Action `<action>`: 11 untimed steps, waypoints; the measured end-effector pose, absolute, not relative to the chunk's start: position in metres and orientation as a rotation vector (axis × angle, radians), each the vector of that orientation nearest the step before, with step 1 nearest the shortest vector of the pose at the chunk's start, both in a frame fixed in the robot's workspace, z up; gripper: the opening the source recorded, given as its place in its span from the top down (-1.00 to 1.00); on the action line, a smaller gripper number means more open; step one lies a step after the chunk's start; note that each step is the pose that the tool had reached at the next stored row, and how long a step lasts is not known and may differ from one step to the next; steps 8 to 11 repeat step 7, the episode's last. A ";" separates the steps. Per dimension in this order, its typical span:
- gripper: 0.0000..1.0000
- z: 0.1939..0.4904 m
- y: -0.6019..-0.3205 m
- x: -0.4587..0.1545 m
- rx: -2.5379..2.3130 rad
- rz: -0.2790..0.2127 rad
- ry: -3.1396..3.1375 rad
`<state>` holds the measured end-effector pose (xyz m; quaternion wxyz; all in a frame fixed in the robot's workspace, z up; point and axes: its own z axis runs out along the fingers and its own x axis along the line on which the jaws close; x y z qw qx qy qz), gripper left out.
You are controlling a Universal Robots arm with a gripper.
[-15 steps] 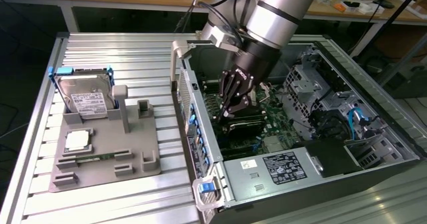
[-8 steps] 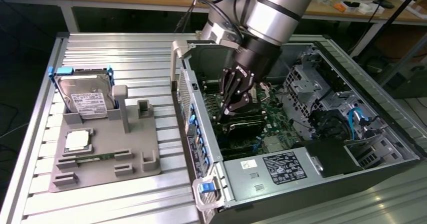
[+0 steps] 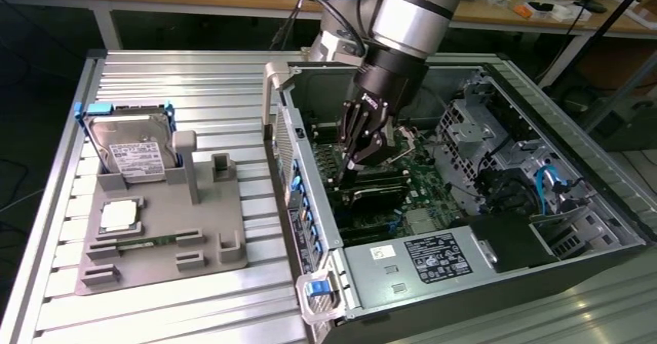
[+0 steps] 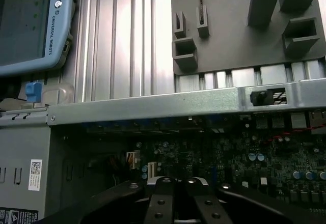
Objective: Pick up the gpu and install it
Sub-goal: 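Press down on the gpu until it lock into place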
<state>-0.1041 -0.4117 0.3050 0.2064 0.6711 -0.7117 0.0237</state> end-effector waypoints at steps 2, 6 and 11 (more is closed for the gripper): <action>0.79 0.305 -0.412 -0.104 1.870 0.066 -1.983; 0.79 0.305 -0.412 -0.104 1.870 0.066 -1.983; 0.79 0.305 -0.412 -0.104 1.870 0.066 -1.983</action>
